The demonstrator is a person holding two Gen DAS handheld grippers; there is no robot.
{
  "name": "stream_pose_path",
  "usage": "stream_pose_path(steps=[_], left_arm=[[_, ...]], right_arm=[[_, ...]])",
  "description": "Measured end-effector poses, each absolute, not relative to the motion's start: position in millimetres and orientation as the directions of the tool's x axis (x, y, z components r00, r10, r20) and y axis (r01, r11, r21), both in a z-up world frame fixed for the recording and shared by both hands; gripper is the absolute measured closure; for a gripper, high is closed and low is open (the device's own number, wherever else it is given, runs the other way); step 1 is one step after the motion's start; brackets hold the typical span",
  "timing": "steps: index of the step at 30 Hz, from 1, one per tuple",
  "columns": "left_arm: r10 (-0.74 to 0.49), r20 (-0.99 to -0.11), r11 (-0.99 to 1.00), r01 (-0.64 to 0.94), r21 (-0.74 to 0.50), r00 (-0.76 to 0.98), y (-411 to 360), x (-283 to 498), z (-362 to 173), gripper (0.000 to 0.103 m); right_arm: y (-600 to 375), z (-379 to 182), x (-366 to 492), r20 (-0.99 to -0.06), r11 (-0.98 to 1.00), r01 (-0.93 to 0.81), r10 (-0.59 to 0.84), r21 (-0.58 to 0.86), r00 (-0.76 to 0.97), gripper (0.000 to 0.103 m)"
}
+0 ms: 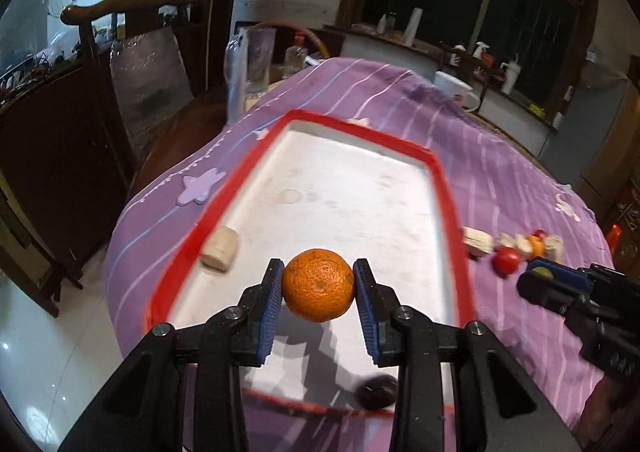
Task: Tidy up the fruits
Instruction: 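Release the tangerine into the tray with the left tool while the right tool drops the grape there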
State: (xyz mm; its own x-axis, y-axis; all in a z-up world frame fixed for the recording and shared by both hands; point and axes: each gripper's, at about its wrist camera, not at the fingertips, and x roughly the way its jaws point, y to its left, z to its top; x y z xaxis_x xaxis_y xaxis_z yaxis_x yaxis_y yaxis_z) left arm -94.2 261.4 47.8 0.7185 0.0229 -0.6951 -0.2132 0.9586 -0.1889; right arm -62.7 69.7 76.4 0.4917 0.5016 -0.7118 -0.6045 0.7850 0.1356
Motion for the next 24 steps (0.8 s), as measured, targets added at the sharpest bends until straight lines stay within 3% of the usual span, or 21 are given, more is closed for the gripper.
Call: stream_pose_path(steps=[9,15,19,24], left_arm=[[0.026,-0.733,0.958,-0.227,-0.176,0.68,282.8,-61.3,34.8,0.069],[-0.024,-0.721,0.941,-0.227,-0.25,0.693,294.7,-66.2,32.6,0.067],[-0.031,-0.695,0.929,-0.235,-0.285,0.718,300.1,-76.7,43.0,0.043],[-0.016,-0.675,0.923,-0.249,-0.293,0.738,298.3,-95.2,58.3,0.039]], right_arm=[[145.7,37.3,-38.5,-0.77,0.748,-0.653,0.486,0.121,0.414,0.074],[156.2,25.2,-30.9,-0.778,0.746,-0.651,0.492,0.145,0.391,0.073],[163.3,25.4,-29.6,-0.778,0.727,-0.673,0.5,0.138,0.38,0.072],[159.1,31.3,-27.4,-0.761,0.736,-0.656,0.52,0.167,0.389,0.066]])
